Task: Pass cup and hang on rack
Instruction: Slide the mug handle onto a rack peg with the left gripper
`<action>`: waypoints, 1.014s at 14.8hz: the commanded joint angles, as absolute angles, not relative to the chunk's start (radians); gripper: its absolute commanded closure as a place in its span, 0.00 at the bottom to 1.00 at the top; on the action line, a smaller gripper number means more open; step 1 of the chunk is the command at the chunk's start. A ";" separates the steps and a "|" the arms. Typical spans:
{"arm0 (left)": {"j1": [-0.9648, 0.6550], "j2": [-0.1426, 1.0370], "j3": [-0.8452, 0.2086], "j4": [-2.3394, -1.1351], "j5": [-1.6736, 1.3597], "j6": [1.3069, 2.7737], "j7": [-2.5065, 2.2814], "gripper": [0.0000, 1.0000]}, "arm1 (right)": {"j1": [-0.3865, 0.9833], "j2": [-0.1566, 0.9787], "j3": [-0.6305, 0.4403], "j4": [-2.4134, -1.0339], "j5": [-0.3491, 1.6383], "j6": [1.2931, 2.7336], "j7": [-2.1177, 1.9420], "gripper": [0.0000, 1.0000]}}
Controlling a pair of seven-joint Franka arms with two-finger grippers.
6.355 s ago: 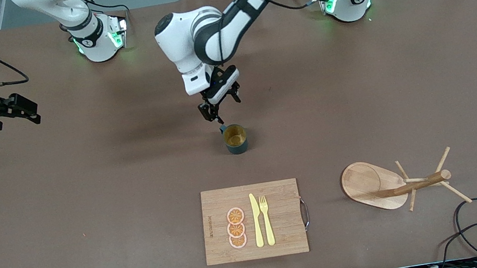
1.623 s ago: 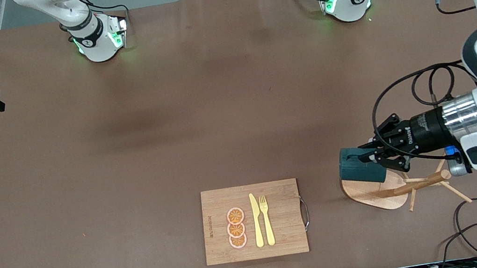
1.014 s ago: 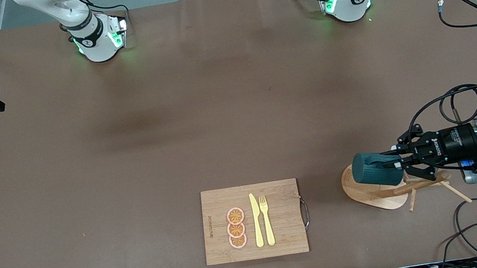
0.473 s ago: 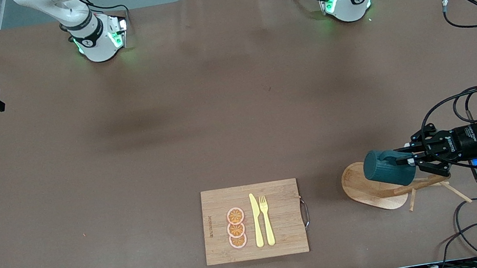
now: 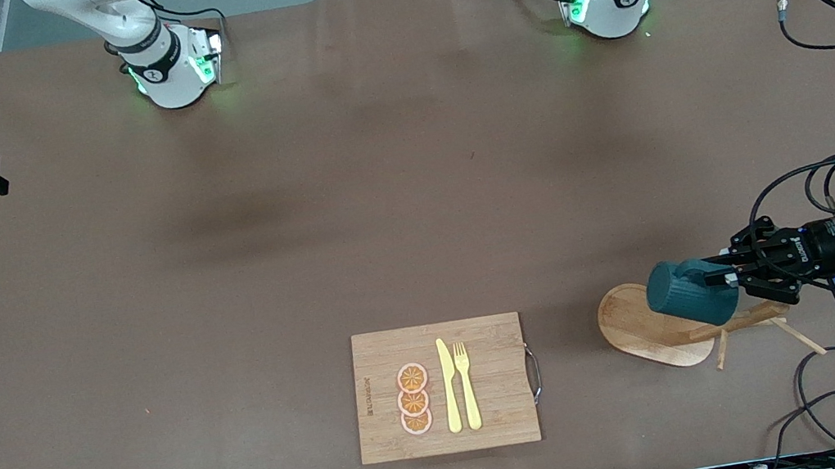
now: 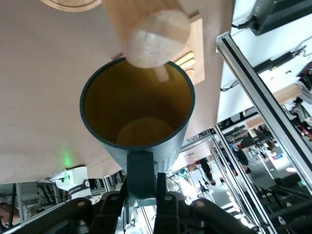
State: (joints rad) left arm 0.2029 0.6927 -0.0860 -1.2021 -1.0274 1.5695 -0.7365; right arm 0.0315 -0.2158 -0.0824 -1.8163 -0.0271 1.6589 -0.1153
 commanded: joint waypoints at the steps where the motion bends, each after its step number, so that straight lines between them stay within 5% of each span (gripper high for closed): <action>1: 0.218 0.704 -0.092 -1.195 -1.063 1.552 -0.716 0.99 | 0.037 -0.215 -0.084 -1.805 -0.040 1.647 -0.121 0.00; 15: 0.265 0.736 -0.091 -1.198 -1.118 1.532 -0.563 0.99 | 0.035 -0.213 -0.084 -1.805 -0.040 1.649 -0.123 0.00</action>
State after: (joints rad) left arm 0.2485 0.7258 -0.0858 -1.2029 -1.0722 1.5515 -0.5756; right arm 0.0315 -0.2158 -0.0825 -1.8163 -0.0271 1.6588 -0.1153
